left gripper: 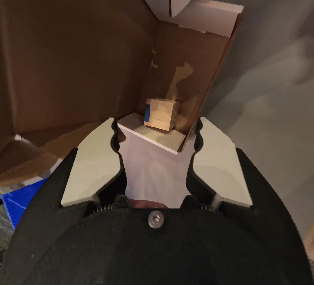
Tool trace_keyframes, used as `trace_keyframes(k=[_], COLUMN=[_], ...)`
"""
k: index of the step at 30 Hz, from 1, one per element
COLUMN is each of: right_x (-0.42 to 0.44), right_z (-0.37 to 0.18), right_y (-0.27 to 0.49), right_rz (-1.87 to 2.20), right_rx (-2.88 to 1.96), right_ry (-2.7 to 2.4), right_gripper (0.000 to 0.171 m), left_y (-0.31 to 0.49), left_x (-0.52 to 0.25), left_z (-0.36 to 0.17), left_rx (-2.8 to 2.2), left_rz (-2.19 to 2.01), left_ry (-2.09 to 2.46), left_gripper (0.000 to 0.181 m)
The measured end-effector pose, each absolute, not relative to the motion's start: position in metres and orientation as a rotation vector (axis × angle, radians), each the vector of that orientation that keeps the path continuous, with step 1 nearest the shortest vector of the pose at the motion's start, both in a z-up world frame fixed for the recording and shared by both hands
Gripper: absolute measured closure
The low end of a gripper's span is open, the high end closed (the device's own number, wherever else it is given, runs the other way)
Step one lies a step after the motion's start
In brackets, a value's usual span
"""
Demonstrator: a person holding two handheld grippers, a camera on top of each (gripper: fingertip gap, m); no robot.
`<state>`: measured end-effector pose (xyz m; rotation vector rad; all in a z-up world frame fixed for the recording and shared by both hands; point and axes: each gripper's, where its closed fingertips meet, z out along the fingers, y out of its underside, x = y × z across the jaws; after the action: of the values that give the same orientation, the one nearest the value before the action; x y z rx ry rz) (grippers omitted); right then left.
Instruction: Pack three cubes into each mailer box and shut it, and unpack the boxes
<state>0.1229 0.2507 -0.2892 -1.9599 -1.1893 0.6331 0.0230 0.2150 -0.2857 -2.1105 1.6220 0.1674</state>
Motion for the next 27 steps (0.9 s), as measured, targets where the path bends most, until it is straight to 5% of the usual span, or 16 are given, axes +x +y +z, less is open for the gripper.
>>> trace_keyframes(k=[12, 23, 27], right_x=[0.119, 0.118, 0.12], right_z=[-0.31, -0.303, -0.302], right_y=[0.261, 0.257, 0.256], right_rz=[0.597, 0.624, 0.633], right_rx=[-2.032, -2.027, -2.019], right_ry=[-1.207, -1.186, -1.18], right_gripper=[0.128, 0.126, 0.126], left_y=[0.188, 0.248, 0.275], left_x=[-0.048, -0.292, -0.333], left_z=[-0.23, -0.227, -0.248], left_rx=[-2.09, -2.401, -2.416], left_rz=[0.123, 0.511, 0.62], left_ry=[1.363, 1.055, 1.227], left_gripper=[0.106, 0.094, 0.122])
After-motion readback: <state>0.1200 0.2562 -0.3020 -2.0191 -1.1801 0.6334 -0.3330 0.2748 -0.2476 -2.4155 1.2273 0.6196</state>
